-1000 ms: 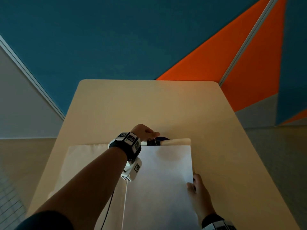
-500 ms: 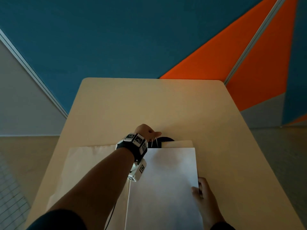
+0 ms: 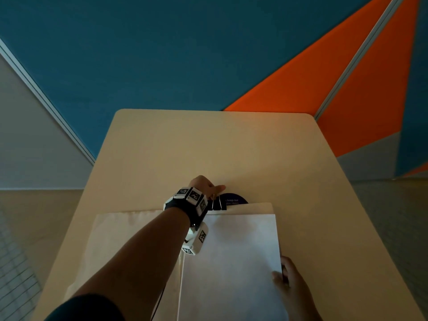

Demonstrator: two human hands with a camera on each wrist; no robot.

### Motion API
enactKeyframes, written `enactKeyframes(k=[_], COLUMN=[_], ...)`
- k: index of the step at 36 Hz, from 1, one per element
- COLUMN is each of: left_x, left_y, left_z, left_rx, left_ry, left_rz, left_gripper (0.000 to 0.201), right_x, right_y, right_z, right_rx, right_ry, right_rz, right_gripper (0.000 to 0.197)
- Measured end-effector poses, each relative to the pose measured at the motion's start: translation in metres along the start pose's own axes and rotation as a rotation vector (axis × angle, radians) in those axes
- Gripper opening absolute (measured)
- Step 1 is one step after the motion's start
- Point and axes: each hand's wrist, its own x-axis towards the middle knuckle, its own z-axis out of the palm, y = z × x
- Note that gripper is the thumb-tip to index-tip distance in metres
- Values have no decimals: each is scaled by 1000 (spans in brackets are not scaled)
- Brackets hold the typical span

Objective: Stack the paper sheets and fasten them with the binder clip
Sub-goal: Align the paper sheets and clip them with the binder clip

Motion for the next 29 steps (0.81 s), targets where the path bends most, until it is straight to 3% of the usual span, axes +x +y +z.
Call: enactKeyframes(k=[5, 12, 16, 19, 29], left_x=[-1, -2, -5, -5, -6], left_y=[1, 4, 7, 5, -2], left_z=[2, 4, 3, 3, -1], left_rx=[24, 53, 17, -19, -98], left_ry=[-19, -12, -13, -20, -81], left_rz=[2, -65, -101, -100, -114], left_gripper=[46, 54, 54, 54, 43], right_x=[6, 16, 16, 16, 18], right_y=[-3, -7, -5, -6, -9], right_z=[2, 5, 7, 6, 5], right_rx=[39, 14, 0, -18, 51], right_ry=[-17, -22, -32, -37, -65], right_rz=[12, 35, 37, 25, 113], right_gripper=[61, 23, 32, 17, 27])
